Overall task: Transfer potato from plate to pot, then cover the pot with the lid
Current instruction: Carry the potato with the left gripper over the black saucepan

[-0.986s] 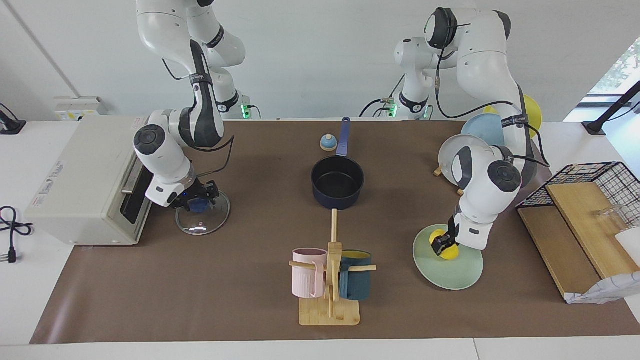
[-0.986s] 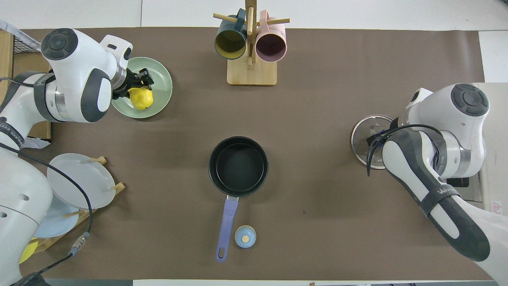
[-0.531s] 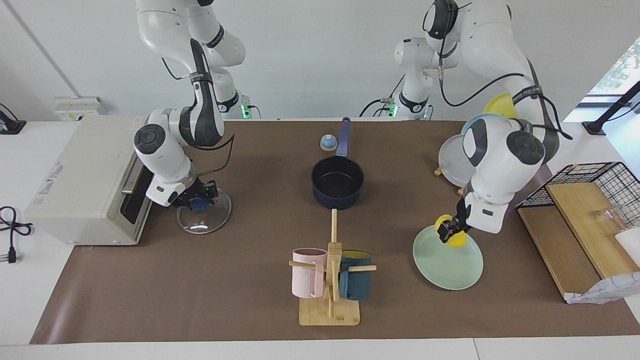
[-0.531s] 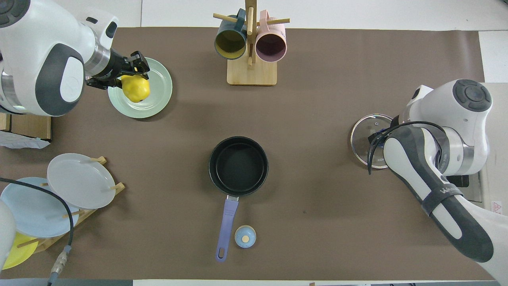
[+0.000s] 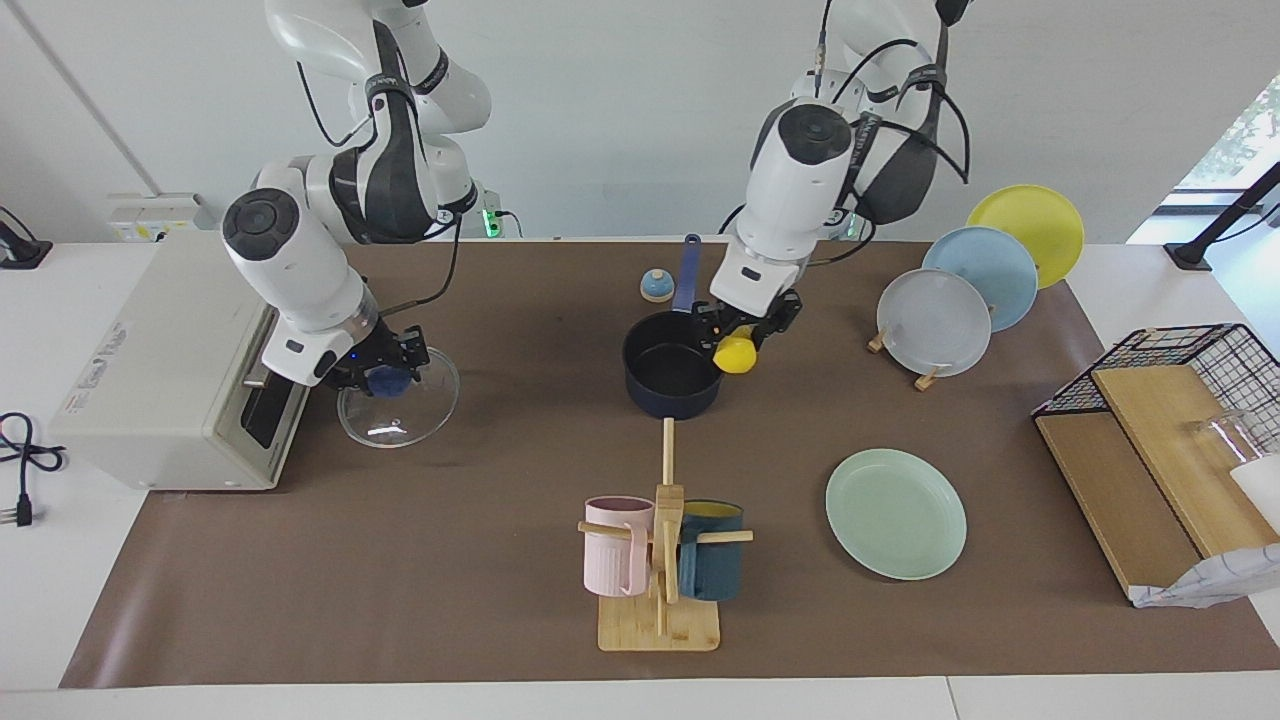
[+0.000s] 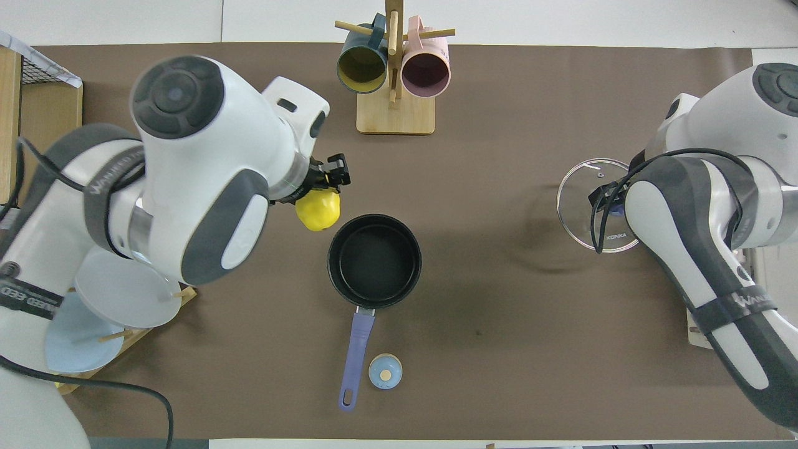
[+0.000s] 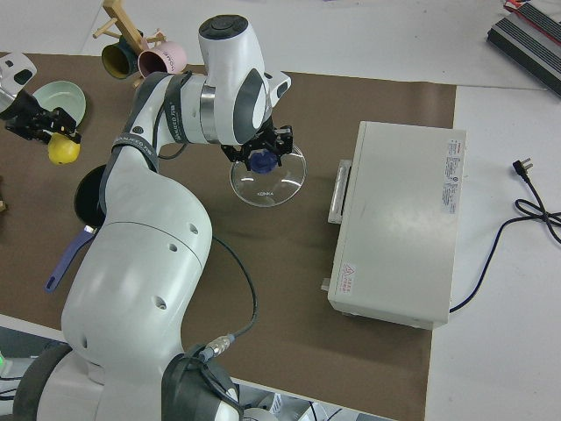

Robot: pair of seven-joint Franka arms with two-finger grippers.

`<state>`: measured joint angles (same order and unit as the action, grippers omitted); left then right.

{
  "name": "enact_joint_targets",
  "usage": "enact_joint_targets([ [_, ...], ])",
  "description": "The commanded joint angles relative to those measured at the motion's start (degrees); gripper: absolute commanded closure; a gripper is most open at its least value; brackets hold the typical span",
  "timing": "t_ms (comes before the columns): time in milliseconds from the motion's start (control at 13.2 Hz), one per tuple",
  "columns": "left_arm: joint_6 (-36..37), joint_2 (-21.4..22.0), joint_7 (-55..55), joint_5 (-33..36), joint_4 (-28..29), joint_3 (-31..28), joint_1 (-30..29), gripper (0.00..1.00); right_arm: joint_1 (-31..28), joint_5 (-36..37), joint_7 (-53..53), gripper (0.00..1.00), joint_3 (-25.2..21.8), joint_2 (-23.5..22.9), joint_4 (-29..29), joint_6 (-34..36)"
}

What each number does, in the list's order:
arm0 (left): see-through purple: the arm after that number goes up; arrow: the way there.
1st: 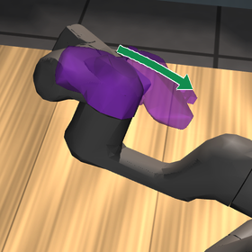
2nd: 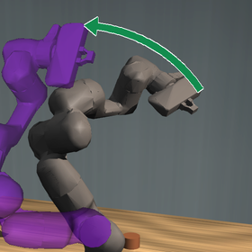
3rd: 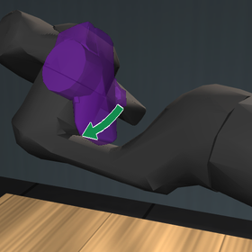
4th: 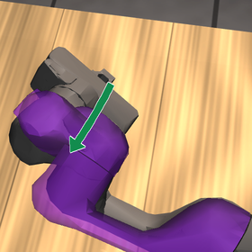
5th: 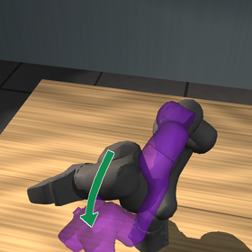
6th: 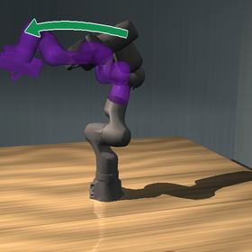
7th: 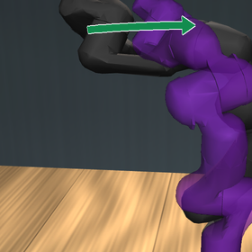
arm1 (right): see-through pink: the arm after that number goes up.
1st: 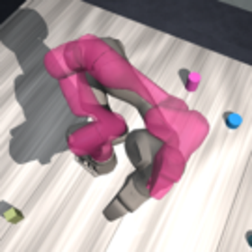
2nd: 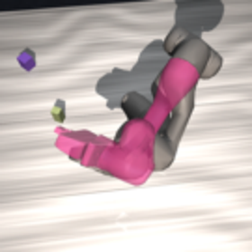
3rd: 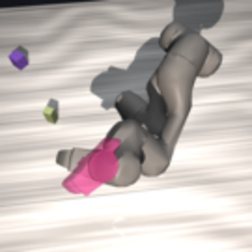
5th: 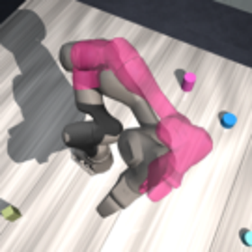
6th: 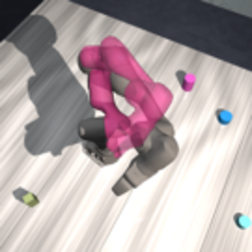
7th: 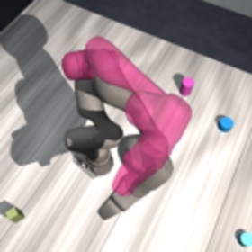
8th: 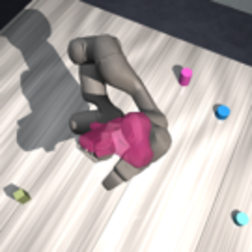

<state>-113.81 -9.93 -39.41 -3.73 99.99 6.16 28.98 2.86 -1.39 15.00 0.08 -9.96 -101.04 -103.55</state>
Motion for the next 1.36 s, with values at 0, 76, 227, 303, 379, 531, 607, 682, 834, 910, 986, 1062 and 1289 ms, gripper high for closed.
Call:
enact_joint_targets([
  [0,-10.61,5.37,0.21,-0.49,13.28,-1.15,4.32,1.0,-0.22,-0.54,-0.58,1.0,0.19,0.46,2.69,2.91],
  [76,-12.12,4.84,0.56,-0.49,14.17,-1.15,4.86,1.0,-0.22,-0.54,-0.58,1.0,0.19,1.25,2.96,3.78],
  [227,-14.76,3.96,2.4,-0.4,15.75,-1.15,4.95,1.0,-0.14,-0.45,-0.58,1.0,0.19,2.4,2.96,5.28],
  [303,-15.56,3.96,3.45,-0.4,16.46,-1.15,5.21,1.0,-0.22,-0.36,-0.58,1.0,0.19,2.4,3.04,5.37],
  [379,-15.91,3.78,3.46,-0.4,17.25,-1.24,6.17,1.0,-0.22,-0.28,-0.58,1.0,0.19,2.4,3.05,5.37],
  [531,-19.23,2.73,3.02,-0.4,19.35,-1.24,6.97,1.0,-0.14,-0.1,-0.58,1.0,0.19,2.4,3.05,5.28],
  [607,-20.91,2.47,2.85,-0.4,20.06,-1.24,7.76,1.0,-0.22,-0.1,-0.58,1.0,0.19,2.4,3.05,5.2],
  [682,-21.27,1.94,2.85,-0.4,20.33,-1.33,8.2,1.0,-0.22,-0.1,-0.58,1.0,0.19,2.4,3.05,5.2],
  [834,-21.97,0.8,3.02,-0.05,20.33,-1.33,8.29,1.0,-0.22,-0.1,-0.58,1.0,0.19,2.32,3.31,5.28],
  [910,-22.41,0.18,3.11,0.12,20.33,-1.33,8.73,1.0,-0.22,-0.1,-0.58,1.0,0.19,2.32,3.31,5.28],
  [986,-23.12,-0.69,3.02,0.21,20.42,-1.33,9.25,1.0,-0.14,-0.1,-0.58,1.0,0.19,2.32,3.31,5.2],
  [1062,-24.17,-1.4,2.93,0.3,20.59,-1.41,9.43,1.0,-0.14,-0.1,-0.58,1.0,0.19,2.32,3.4,5.2],
  [1289,-24.79,-1.84,3.11,0.91,21.64,-1.41,10.22,1.0,0.04,-0.1,-0.58,1.0,0.28,2.32,3.31,5.2],
])
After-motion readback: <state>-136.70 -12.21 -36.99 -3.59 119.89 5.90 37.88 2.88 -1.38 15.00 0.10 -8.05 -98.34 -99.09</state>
